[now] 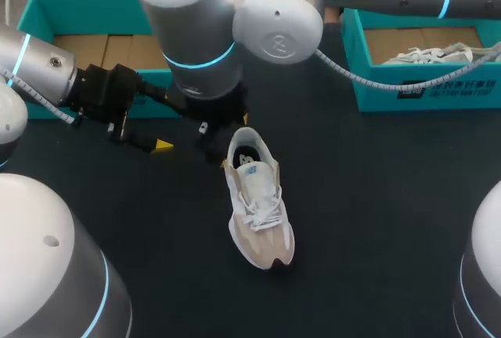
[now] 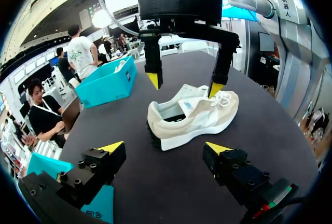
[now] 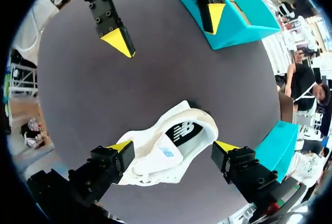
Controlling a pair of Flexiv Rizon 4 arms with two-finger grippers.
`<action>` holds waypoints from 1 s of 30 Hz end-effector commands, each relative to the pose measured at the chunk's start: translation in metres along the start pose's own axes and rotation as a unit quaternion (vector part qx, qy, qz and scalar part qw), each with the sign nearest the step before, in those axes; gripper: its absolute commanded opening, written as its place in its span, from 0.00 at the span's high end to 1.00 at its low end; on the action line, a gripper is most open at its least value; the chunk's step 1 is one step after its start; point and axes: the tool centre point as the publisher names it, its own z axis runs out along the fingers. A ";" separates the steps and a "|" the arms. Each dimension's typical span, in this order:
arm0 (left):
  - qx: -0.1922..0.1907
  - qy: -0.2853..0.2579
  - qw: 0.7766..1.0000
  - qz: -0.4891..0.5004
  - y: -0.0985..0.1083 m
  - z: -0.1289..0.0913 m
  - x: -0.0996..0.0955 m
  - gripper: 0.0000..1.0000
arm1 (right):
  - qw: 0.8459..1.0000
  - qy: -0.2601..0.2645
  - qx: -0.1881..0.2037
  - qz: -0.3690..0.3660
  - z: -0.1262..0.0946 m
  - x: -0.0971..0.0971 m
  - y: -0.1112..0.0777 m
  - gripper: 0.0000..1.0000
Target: Take the shoe out of the shoebox, open the shoe tongue, remove and reinsert the insole, then place the shoe into the shoebox
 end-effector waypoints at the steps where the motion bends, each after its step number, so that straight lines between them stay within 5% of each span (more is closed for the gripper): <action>1: -0.001 0.001 1.000 0.000 0.000 0.000 0.000 0.00 | 0.988 0.001 -0.048 -0.150 0.003 -0.018 -0.005 0.00; 18: -0.001 0.001 1.000 0.000 0.000 0.000 0.000 0.00 | 0.973 0.037 -0.038 -0.226 0.069 -0.059 0.003 0.00; 21: -0.001 0.001 1.000 0.000 0.000 0.000 0.000 0.00 | 0.974 0.040 -0.033 -0.219 0.081 -0.060 0.001 0.09; 23: -0.001 0.001 1.000 0.000 0.000 0.000 0.000 0.00 | 0.974 0.037 -0.039 -0.219 0.087 -0.061 0.000 0.37; 27: -0.001 0.001 1.000 0.000 0.000 0.000 0.000 0.00 | 0.974 0.030 -0.034 -0.223 0.103 -0.062 0.003 0.24; 30: -0.001 0.001 1.000 0.000 0.000 0.000 0.000 0.00 | 0.974 0.027 -0.033 -0.222 0.109 -0.063 0.004 0.27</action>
